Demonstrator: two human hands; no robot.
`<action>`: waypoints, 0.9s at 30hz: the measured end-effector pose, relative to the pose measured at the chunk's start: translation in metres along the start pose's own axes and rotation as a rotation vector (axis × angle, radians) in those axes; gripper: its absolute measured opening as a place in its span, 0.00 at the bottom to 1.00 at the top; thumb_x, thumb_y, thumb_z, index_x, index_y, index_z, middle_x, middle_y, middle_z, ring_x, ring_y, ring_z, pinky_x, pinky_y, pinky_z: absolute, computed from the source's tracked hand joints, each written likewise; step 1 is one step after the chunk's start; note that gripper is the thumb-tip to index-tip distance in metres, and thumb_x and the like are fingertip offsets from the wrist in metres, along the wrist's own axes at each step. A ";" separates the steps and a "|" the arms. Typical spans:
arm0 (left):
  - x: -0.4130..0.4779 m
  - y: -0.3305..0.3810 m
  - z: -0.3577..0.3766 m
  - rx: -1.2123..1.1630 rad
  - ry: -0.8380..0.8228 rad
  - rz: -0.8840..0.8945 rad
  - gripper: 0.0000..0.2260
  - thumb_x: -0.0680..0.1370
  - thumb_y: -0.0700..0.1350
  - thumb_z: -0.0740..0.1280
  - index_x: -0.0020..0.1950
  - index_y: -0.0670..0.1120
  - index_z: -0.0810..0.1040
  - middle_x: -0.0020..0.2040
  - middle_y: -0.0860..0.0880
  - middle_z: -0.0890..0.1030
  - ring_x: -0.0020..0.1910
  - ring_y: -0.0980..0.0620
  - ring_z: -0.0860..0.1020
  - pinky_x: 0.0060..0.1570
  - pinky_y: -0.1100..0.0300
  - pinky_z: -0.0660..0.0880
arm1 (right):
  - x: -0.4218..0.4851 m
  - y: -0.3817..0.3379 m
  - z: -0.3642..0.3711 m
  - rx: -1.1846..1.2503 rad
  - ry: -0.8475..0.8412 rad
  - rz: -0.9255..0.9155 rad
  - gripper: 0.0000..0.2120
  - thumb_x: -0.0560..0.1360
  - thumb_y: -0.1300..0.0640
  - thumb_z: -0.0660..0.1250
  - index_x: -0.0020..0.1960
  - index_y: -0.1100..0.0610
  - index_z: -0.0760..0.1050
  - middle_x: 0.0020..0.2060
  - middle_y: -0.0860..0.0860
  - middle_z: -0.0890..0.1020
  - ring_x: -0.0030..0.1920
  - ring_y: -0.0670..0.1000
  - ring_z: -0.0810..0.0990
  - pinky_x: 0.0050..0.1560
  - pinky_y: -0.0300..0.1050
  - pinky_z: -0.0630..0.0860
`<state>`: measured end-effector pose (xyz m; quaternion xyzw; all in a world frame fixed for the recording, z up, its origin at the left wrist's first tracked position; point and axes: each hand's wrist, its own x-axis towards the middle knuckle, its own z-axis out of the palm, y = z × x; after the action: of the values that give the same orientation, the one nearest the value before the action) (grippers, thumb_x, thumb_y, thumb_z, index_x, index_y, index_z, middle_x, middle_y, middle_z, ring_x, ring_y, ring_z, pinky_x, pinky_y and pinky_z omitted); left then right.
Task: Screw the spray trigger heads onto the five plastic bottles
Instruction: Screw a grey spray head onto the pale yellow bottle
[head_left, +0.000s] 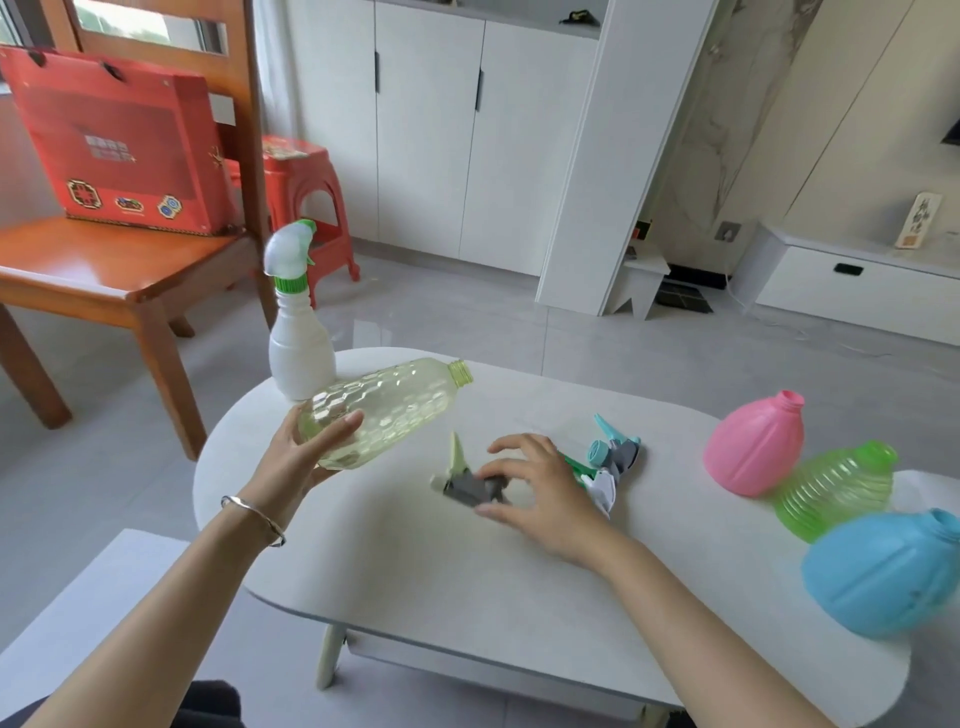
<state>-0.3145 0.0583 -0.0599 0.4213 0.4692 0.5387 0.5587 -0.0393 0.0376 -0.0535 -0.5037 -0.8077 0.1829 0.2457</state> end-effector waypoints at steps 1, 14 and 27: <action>0.000 0.001 0.002 -0.008 -0.003 0.002 0.38 0.59 0.57 0.76 0.67 0.52 0.72 0.60 0.50 0.81 0.58 0.48 0.80 0.58 0.49 0.76 | 0.002 -0.002 -0.010 0.089 0.062 0.021 0.13 0.69 0.52 0.74 0.53 0.51 0.81 0.58 0.47 0.75 0.62 0.44 0.67 0.63 0.28 0.56; 0.004 -0.003 0.035 -0.021 -0.018 -0.020 0.39 0.56 0.58 0.76 0.66 0.51 0.72 0.60 0.49 0.81 0.56 0.50 0.81 0.50 0.56 0.77 | 0.002 0.033 -0.096 1.403 0.660 0.409 0.14 0.80 0.50 0.58 0.59 0.56 0.74 0.55 0.51 0.81 0.56 0.48 0.79 0.54 0.45 0.75; 0.017 -0.013 0.031 -0.088 0.044 -0.060 0.30 0.62 0.55 0.77 0.63 0.53 0.74 0.58 0.51 0.82 0.57 0.45 0.80 0.53 0.53 0.77 | -0.007 0.044 -0.110 1.498 0.730 0.448 0.14 0.80 0.47 0.57 0.52 0.54 0.75 0.49 0.51 0.82 0.55 0.50 0.80 0.51 0.43 0.75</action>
<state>-0.2820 0.0750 -0.0673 0.3703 0.4697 0.5508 0.5822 0.0590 0.0549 0.0110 -0.3836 -0.2265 0.5383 0.7154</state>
